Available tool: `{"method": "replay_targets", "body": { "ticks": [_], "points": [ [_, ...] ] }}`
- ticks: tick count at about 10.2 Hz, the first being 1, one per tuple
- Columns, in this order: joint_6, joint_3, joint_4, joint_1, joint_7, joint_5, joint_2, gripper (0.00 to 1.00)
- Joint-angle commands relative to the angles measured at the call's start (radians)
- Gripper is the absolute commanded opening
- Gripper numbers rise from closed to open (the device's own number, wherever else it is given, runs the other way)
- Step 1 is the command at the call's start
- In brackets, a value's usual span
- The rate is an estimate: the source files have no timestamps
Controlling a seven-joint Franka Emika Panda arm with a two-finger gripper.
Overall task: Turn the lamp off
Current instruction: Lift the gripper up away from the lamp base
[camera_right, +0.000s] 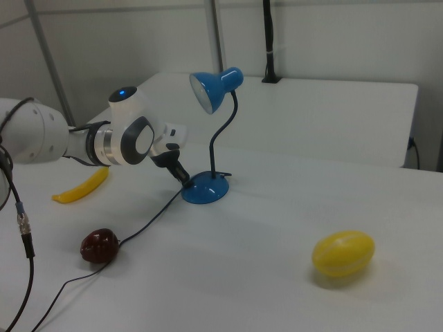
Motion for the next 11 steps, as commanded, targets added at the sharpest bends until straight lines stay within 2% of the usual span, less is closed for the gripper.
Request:
{"method": "replay_targets", "body": {
  "ticks": [1, 2, 4, 7, 9, 10, 11],
  "points": [
    [0.001, -0.014, 0.012, 0.017, 0.032, -0.027, 0.023, 0.0],
    [-0.003, -0.014, 0.01, 0.017, 0.032, -0.027, 0.012, 0.0],
    [-0.153, -0.014, 0.004, 0.014, -0.009, -0.032, -0.052, 0.0],
    [-0.403, -0.011, -0.011, -0.01, -0.227, -0.004, -0.167, 0.0],
    [-0.564, -0.01, -0.022, -0.026, -0.374, 0.049, -0.243, 0.01],
    [-0.641, -0.011, -0.022, -0.036, -0.452, 0.075, -0.281, 0.03],
    [-0.708, -0.011, -0.022, -0.052, -0.503, 0.08, -0.316, 0.11]
  ]
}}
